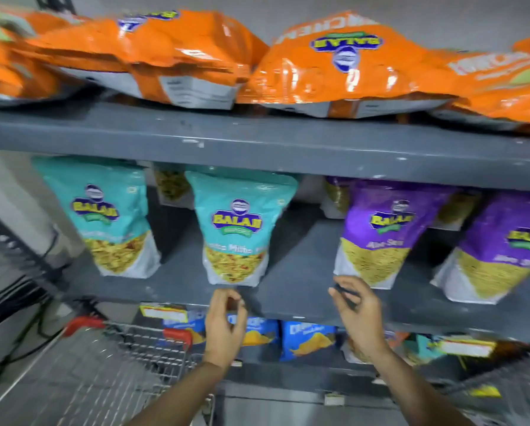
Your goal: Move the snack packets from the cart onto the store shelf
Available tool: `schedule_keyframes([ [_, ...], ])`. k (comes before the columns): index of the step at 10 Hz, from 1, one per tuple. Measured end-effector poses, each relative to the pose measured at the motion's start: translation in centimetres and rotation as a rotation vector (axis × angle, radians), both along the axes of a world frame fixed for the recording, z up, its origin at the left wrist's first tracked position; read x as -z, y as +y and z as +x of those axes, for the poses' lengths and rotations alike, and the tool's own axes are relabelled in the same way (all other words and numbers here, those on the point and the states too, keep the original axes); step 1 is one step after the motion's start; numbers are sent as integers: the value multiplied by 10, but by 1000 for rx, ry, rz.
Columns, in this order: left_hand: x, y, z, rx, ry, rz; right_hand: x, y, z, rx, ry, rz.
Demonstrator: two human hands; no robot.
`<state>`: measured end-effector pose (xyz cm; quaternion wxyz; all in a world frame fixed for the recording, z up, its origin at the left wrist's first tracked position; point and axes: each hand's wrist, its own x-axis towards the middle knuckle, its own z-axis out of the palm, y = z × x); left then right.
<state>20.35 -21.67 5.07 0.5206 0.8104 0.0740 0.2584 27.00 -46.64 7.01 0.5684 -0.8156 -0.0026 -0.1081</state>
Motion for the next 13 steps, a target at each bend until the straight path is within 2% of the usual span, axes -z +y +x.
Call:
schedule_keyframes([
  [1,-4,-63,23,234,24,35,-1,-63,-14,236,-91,-87],
  [2,-10,-113,64,354,194,-61,-4,-126,-18,429,-149,-59],
  [3,-21,-149,103,426,369,-107,-1,-189,-1,626,-119,-137],
  [4,-26,-168,133,450,437,-117,-6,-225,19,641,-23,-184],
  [5,-22,-176,144,426,415,-121,-6,-235,39,559,4,-203],
  [8,-15,-167,126,386,363,-127,6,-238,45,545,-45,-243],
  [12,-21,-164,116,384,367,-142,0,-240,38,493,-32,-142],
  [13,-23,-164,109,396,352,-205,3,-239,34,520,-58,-138],
])
